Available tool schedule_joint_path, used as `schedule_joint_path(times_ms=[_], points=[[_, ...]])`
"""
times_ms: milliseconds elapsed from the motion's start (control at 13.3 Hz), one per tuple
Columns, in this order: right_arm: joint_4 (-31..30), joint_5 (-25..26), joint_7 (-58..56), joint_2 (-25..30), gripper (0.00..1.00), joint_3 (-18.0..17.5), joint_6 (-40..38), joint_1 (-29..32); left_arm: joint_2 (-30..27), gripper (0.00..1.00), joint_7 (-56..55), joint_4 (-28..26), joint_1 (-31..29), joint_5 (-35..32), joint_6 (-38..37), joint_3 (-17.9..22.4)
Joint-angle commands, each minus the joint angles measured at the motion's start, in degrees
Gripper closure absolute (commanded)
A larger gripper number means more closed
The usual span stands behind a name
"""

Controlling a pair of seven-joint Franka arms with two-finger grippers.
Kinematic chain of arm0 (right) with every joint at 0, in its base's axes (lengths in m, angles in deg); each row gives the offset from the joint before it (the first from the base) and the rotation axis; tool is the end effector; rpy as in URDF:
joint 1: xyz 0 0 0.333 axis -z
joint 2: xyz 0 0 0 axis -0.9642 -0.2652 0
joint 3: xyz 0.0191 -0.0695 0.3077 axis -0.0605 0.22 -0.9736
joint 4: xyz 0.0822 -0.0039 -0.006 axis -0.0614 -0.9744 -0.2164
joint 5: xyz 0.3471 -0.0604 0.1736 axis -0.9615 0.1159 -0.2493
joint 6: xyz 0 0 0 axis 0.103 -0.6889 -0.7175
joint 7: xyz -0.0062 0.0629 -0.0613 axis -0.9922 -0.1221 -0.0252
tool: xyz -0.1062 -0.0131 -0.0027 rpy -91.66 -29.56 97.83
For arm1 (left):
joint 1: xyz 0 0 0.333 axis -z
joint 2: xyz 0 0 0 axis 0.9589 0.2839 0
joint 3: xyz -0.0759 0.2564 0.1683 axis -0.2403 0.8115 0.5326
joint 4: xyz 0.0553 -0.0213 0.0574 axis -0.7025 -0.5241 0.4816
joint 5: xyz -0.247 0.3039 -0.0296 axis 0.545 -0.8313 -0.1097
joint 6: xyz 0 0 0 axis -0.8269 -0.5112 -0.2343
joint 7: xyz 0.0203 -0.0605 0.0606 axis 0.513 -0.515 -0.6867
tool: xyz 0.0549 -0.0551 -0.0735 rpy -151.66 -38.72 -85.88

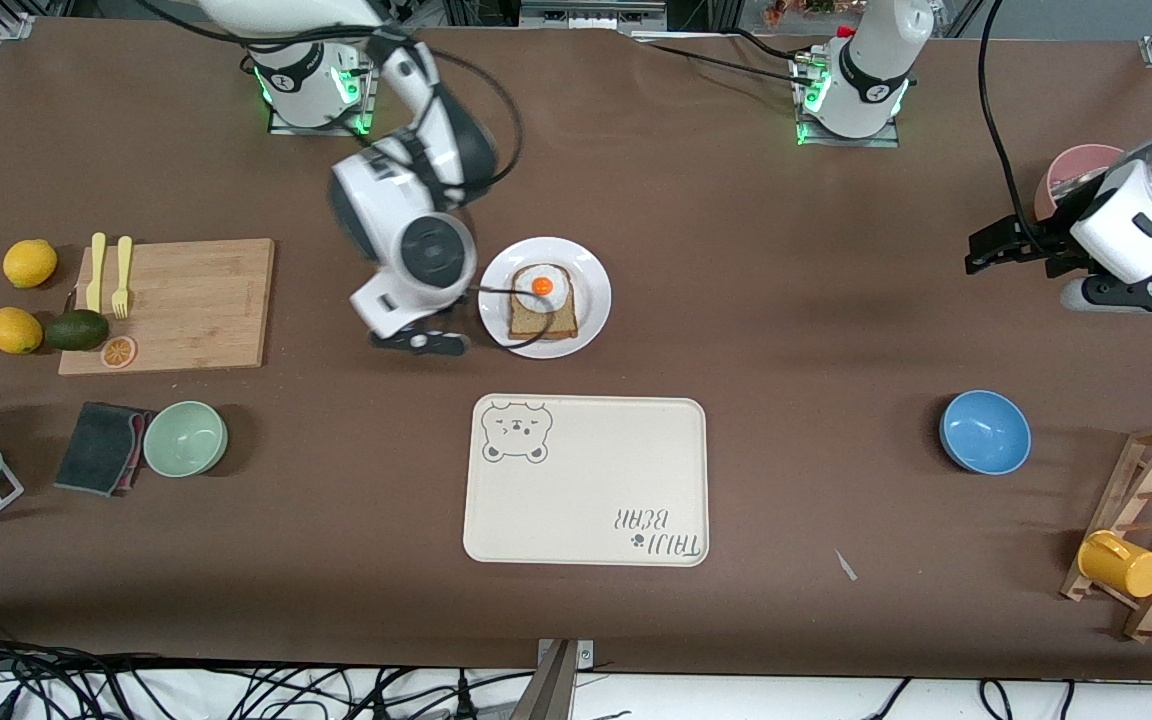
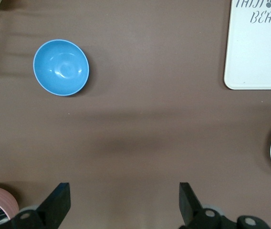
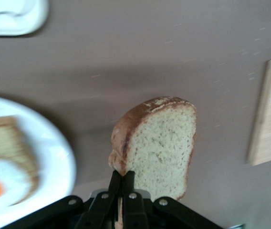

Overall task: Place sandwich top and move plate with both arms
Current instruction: 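Carry the bread slice with the right gripper over the white plate, then lower the bread onto the egg sandwich and open the right gripper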

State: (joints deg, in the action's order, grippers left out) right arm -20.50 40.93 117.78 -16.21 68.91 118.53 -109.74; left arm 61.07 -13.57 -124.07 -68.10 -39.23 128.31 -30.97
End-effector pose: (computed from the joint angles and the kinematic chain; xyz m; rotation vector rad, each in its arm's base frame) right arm 0.5162 0.3827 0.3106 2.8218 -0.1073 -0.3273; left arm 0.5649 -0.0238 0.5612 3.0839 0.0070 -0.1974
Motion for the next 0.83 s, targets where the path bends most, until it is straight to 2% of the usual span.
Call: schedule_joint_path(times_ms=[0,150,301,752], points=[[7.5,-1.2,6.6,-4.4,1.00,0.4,-1.1,-5.5,0.2,0.00,-0.1,0.3,-0.2,-0.3,0.9,0.6],[11.9,-1.1,11.4,-7.6,1.00,0.5,-0.8,-10.2,0.2,0.00,-0.1,0.3,-0.2,-0.9,1.1,0.6],[13.4,-0.9,13.7,-9.4,1.00,0.5,-0.1,-12.9,0.2,0.00,-0.1,0.3,-0.2,-0.9,1.2,0.7],[13.3,-0.6,15.7,-11.8,1.00,0.5,7.8,-13.7,0.4,0.00,-0.1,0.3,-0.3,-0.9,1.2,0.9]])
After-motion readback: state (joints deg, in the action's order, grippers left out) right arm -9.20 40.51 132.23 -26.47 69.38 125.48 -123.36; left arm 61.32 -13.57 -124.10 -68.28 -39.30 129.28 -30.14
